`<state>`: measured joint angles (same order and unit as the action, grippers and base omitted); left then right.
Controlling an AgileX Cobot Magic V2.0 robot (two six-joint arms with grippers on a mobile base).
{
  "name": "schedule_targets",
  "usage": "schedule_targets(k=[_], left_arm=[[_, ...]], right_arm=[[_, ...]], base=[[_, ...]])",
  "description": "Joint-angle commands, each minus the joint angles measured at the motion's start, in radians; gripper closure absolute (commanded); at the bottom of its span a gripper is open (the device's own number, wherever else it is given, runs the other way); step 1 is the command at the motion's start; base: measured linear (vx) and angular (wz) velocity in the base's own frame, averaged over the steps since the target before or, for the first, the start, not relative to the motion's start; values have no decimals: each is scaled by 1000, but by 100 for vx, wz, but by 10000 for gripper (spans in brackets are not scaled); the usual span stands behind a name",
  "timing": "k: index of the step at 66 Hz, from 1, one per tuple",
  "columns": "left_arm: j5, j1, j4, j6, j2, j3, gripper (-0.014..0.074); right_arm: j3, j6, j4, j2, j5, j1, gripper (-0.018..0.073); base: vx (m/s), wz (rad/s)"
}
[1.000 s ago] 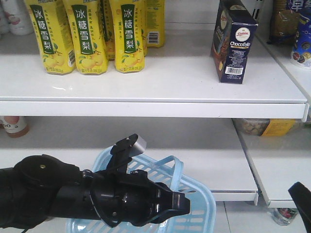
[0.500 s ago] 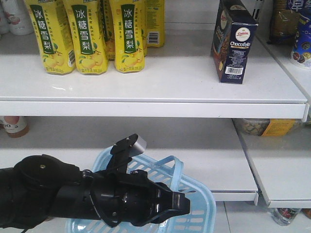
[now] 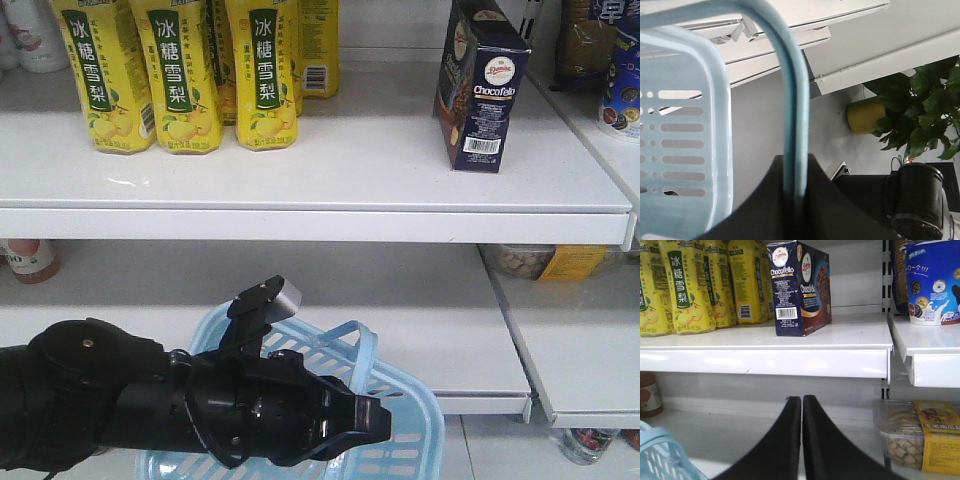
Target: Left arm holds basket, right arm returns cookies
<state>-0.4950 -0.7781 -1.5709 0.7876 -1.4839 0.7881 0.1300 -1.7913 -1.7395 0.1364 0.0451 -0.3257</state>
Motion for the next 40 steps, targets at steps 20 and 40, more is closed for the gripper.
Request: schedule_targets(k=[20, 40], left_arm=[[7, -8, -5, 21, 149, -26, 603], [142, -71, -7, 118, 368, -250, 603]], right_arm=[[26, 2, -13, 8, 23, 4, 568], [26, 2, -13, 8, 22, 4, 568]], base=[[0, 0], [0, 0]])
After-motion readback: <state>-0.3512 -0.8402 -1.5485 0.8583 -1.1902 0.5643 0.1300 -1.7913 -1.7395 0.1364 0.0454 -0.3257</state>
